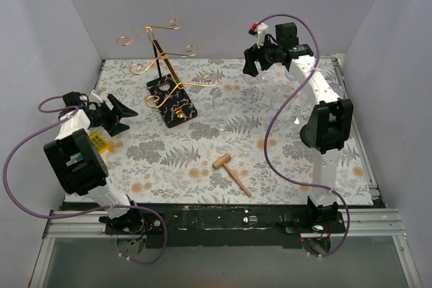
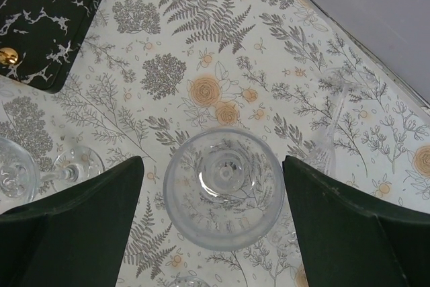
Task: Take the wine glass off the wine glass rack
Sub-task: Move the wine glass to the center of the board.
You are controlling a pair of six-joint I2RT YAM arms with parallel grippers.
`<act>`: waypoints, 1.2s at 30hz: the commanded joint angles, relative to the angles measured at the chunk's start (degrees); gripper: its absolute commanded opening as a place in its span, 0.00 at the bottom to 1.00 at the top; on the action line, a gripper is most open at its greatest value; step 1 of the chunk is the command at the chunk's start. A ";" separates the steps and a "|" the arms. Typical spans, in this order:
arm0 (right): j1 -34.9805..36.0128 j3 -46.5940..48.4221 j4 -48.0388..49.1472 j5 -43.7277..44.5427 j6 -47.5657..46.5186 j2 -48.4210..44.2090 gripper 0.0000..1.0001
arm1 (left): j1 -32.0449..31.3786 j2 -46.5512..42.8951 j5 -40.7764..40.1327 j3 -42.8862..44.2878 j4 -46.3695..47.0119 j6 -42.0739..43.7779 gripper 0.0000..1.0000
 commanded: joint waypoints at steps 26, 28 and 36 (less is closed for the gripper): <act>9.55 -2.93 14.78 -2.80 2.81 1.47 0.67 | -0.39 -3.70 2.84 -0.46 0.92 -3.48 0.78; 10.17 -3.46 16.01 -2.18 3.25 1.73 0.70 | -0.39 -3.79 2.92 -0.72 1.10 -3.83 0.78; 10.35 -2.85 18.39 0.90 8.34 1.82 0.92 | -0.39 -3.79 4.15 -0.55 2.59 -5.85 0.78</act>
